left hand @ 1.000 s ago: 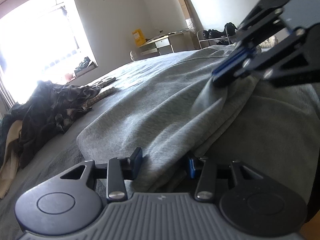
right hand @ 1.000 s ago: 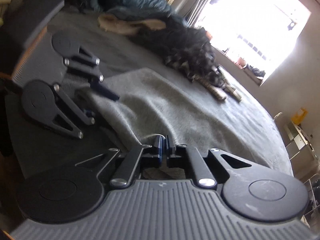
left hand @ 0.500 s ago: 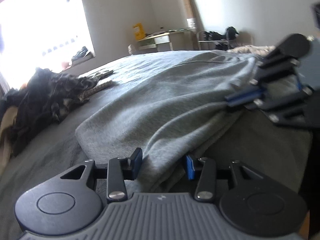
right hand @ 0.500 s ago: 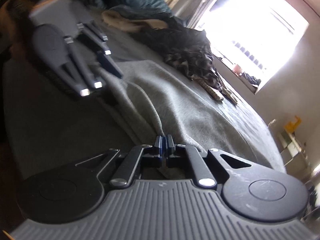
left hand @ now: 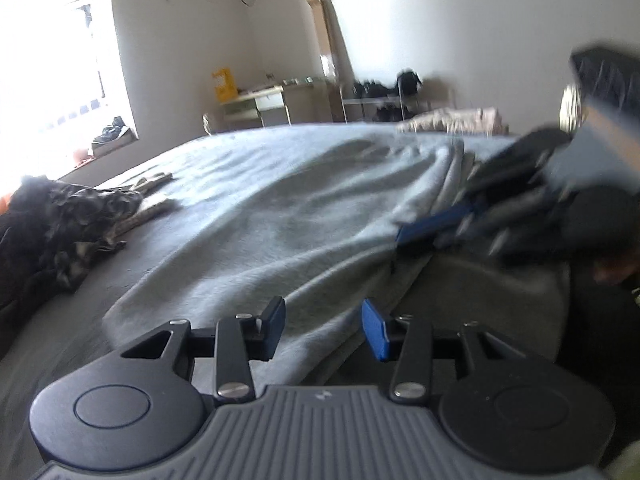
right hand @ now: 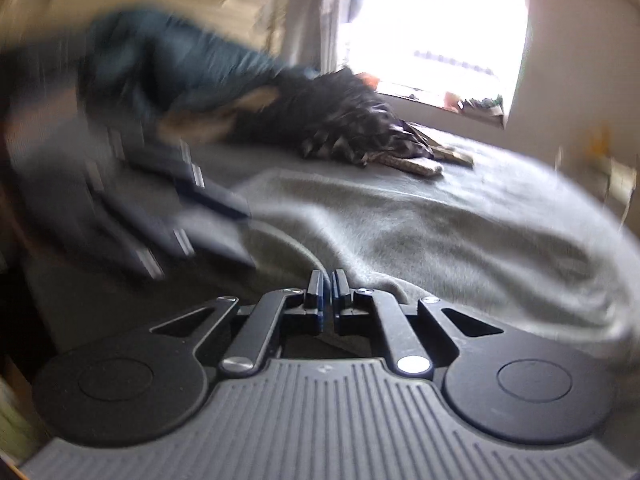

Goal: Fold clothes

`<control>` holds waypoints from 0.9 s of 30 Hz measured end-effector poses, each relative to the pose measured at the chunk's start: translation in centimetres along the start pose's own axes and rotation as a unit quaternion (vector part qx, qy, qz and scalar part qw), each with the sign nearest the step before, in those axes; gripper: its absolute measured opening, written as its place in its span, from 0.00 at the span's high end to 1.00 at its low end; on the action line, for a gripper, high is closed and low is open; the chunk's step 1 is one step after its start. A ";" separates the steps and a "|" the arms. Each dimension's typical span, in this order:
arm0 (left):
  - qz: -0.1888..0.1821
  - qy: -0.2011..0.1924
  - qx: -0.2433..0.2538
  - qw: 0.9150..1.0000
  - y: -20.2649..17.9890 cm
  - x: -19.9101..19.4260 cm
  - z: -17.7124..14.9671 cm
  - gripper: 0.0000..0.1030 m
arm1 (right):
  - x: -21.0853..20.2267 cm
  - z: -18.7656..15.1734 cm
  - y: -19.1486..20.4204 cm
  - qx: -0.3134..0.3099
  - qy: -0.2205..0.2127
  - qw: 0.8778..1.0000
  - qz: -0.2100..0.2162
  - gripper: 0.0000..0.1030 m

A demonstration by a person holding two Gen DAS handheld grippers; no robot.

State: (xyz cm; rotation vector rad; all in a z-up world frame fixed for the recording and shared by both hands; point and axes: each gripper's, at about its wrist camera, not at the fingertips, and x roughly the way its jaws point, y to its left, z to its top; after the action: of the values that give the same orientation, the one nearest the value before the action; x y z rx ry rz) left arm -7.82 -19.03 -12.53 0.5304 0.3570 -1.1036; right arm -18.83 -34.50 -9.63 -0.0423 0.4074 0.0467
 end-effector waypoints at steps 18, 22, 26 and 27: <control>0.073 -0.040 0.134 0.988 -3.2 1.3 -0.8 0.91 | 2.1 -4.3 -10.0 0.545 0.053 0.820 0.164 0.75; 0.077 -0.045 0.126 0.988 -3.0 1.5 -0.8 0.92 | 3.6 -4.5 -9.6 0.547 0.080 0.819 0.151 0.76; 0.074 -0.049 0.112 0.990 -2.5 1.3 -0.7 0.92 | 4.1 -4.0 -8.4 0.510 0.089 0.846 0.131 0.82; 0.075 -0.050 0.114 0.989 -2.5 1.2 -0.7 0.92 | 4.1 -3.8 -8.3 0.502 0.086 0.851 0.125 0.83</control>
State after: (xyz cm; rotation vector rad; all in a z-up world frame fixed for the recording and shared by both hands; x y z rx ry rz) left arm -9.57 -20.42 -14.29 0.6903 0.1008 -1.0267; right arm -16.11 -42.79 -14.53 1.0573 0.5765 0.0814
